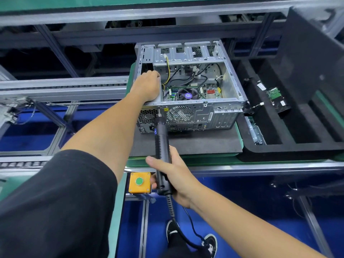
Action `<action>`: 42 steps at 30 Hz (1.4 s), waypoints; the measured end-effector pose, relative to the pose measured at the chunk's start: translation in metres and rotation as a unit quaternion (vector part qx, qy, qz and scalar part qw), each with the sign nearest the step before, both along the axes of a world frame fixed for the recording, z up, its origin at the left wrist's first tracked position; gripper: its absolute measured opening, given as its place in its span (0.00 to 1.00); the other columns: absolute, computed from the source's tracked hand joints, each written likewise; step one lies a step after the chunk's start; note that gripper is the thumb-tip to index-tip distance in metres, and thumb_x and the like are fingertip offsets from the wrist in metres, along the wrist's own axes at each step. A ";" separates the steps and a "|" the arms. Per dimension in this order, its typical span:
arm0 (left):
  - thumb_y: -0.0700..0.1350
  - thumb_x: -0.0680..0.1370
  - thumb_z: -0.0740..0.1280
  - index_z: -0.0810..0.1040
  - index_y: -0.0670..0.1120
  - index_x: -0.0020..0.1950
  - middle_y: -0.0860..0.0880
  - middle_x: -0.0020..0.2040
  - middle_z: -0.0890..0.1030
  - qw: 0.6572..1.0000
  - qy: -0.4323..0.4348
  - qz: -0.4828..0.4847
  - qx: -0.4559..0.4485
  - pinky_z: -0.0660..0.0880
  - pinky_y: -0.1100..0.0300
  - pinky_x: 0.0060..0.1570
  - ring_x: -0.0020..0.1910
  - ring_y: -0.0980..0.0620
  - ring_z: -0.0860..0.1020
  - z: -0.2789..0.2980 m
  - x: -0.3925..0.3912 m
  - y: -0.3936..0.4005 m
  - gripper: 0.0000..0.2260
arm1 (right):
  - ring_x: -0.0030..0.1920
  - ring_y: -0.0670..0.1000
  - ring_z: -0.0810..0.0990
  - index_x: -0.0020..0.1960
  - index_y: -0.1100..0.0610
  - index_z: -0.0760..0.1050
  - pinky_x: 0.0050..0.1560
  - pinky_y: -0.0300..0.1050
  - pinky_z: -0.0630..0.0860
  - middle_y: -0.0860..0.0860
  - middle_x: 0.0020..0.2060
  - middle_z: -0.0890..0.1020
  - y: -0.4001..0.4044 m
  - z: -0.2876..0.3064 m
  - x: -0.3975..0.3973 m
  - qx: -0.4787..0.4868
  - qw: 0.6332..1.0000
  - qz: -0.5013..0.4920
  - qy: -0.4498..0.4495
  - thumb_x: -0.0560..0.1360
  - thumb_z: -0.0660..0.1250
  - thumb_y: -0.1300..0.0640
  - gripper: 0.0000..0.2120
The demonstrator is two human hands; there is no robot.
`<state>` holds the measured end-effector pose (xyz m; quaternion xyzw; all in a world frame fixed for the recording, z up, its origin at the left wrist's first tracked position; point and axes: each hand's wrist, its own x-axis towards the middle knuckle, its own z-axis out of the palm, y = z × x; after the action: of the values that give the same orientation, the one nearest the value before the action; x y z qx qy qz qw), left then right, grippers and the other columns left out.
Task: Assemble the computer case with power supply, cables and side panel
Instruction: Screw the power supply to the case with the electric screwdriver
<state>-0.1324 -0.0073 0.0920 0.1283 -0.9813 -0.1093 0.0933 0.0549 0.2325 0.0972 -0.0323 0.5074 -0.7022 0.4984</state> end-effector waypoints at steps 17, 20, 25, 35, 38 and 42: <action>0.48 0.84 0.51 0.72 0.42 0.64 0.41 0.60 0.75 1.000 0.000 -0.004 0.006 0.70 0.49 0.52 0.55 0.41 0.74 0.001 0.002 0.002 0.16 | 0.39 0.58 0.82 0.54 0.60 0.70 0.41 0.54 0.81 0.57 0.40 0.82 0.000 -0.002 -0.021 -0.006 0.996 0.002 -0.089 0.84 0.59 0.53 0.09; 0.47 0.84 0.51 0.71 0.42 0.65 0.41 0.61 0.75 1.000 -0.010 -0.003 0.010 0.71 0.48 0.54 0.57 0.41 0.73 0.004 0.003 0.003 0.16 | 0.38 0.58 0.80 0.57 0.61 0.71 0.43 0.55 0.79 0.57 0.41 0.82 0.001 -0.005 -0.023 -0.009 0.995 -0.003 -0.096 0.85 0.56 0.54 0.11; 0.47 0.84 0.51 0.70 0.42 0.65 0.41 0.62 0.74 1.000 -0.020 0.001 0.010 0.69 0.48 0.53 0.57 0.40 0.73 0.005 0.003 0.004 0.16 | 0.29 0.53 0.78 0.56 0.58 0.66 0.31 0.46 0.77 0.58 0.42 0.75 -0.007 -0.007 -0.019 -0.004 0.998 -0.034 -0.059 0.77 0.68 0.46 0.19; 0.47 0.84 0.50 0.70 0.43 0.66 0.41 0.62 0.74 1.000 -0.010 0.001 -0.003 0.67 0.50 0.52 0.58 0.40 0.72 0.002 0.004 0.003 0.16 | 0.26 0.52 0.77 0.51 0.58 0.67 0.26 0.42 0.74 0.52 0.33 0.77 -0.011 -0.014 -0.013 -0.004 0.999 -0.052 0.003 0.73 0.72 0.63 0.14; 0.47 0.84 0.50 0.70 0.43 0.66 0.41 0.62 0.74 1.000 -0.010 0.003 -0.003 0.67 0.49 0.53 0.58 0.40 0.72 0.002 0.004 0.003 0.16 | 0.26 0.51 0.76 0.51 0.58 0.68 0.26 0.42 0.74 0.53 0.34 0.75 -0.011 -0.014 -0.012 -0.006 0.999 -0.051 0.008 0.71 0.73 0.61 0.16; 0.47 0.84 0.50 0.70 0.43 0.66 0.41 0.62 0.74 1.000 -0.010 0.008 0.002 0.68 0.49 0.53 0.58 0.40 0.72 0.003 0.003 0.004 0.16 | 0.26 0.52 0.76 0.51 0.57 0.67 0.27 0.43 0.74 0.52 0.33 0.74 -0.012 -0.016 -0.012 0.002 0.999 -0.047 0.011 0.72 0.71 0.62 0.14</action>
<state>-0.1297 -0.0034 0.0950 0.1370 -0.9810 -0.1090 0.0836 0.0426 0.2203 0.0809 -0.0144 0.5153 -0.7234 0.4592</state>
